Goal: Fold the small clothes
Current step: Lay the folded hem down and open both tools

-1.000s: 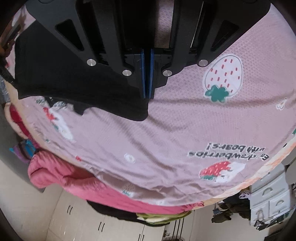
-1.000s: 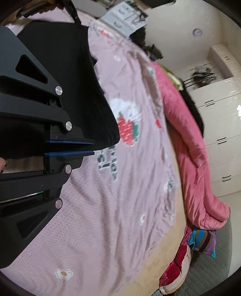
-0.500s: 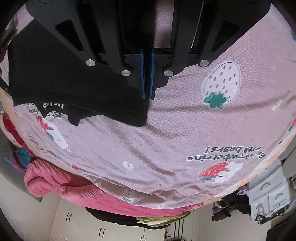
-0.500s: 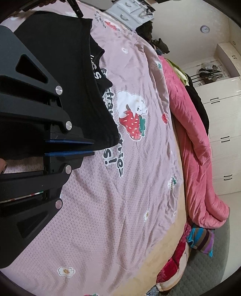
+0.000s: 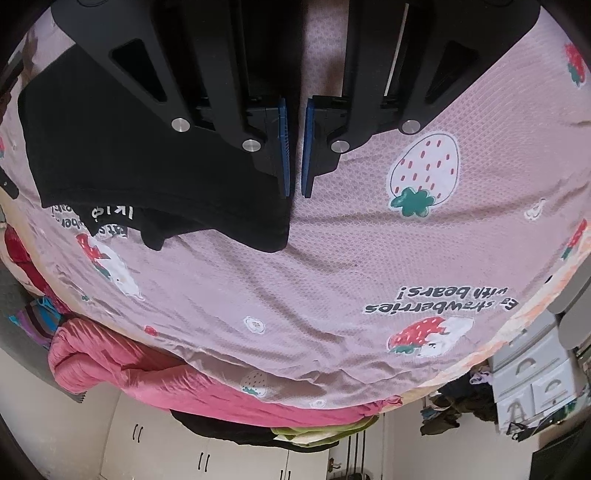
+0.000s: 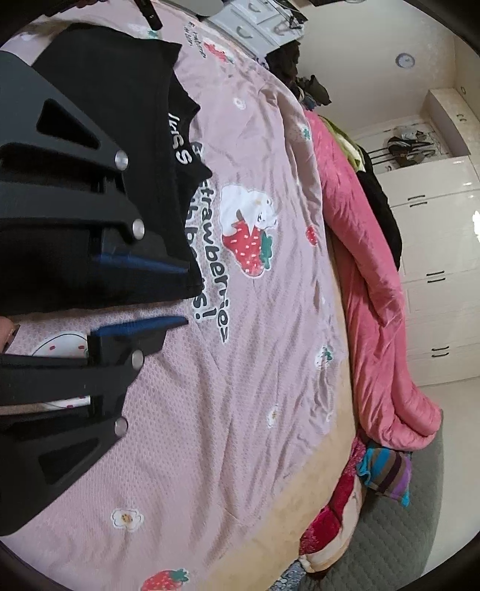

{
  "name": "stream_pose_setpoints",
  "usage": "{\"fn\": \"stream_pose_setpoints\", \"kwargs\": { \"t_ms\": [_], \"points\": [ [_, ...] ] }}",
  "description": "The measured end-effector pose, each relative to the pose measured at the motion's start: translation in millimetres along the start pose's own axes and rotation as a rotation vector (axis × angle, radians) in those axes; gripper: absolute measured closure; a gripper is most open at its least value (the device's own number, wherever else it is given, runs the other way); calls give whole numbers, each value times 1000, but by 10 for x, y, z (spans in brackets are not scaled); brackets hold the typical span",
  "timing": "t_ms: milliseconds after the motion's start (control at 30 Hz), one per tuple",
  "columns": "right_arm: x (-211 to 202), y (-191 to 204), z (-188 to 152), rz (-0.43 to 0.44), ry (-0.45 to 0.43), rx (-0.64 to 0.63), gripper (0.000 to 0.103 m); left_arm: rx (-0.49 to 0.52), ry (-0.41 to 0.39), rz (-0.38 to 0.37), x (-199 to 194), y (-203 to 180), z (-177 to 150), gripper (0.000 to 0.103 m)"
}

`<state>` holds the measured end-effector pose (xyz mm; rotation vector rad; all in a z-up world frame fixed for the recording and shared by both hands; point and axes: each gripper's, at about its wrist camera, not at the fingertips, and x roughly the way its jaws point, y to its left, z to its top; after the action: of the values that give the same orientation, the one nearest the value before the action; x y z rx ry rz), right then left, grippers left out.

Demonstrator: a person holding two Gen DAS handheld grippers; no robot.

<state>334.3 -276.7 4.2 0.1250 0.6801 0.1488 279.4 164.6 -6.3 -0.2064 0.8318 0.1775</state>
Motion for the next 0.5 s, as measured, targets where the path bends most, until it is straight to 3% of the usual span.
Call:
{"fn": "stream_pose_setpoints", "kwargs": {
  "t_ms": [67, 133, 400, 500],
  "points": [
    [-75, 31, -14, 10, -4, -9, 76, 5, -1, -2, -34, -16, -13, 102],
    [-152, 57, -39, 21, -5, -15, 68, 9, -3, -5, -79, -31, -32, 102],
    [-413, 139, -163, 37, 5, -46, 61, 13, -21, -29, -356, -86, -144, 94],
    [-541, 198, -206, 52, -4, -62, 61, 32, -27, -52, -493, -148, -218, 85]
  ]
}}
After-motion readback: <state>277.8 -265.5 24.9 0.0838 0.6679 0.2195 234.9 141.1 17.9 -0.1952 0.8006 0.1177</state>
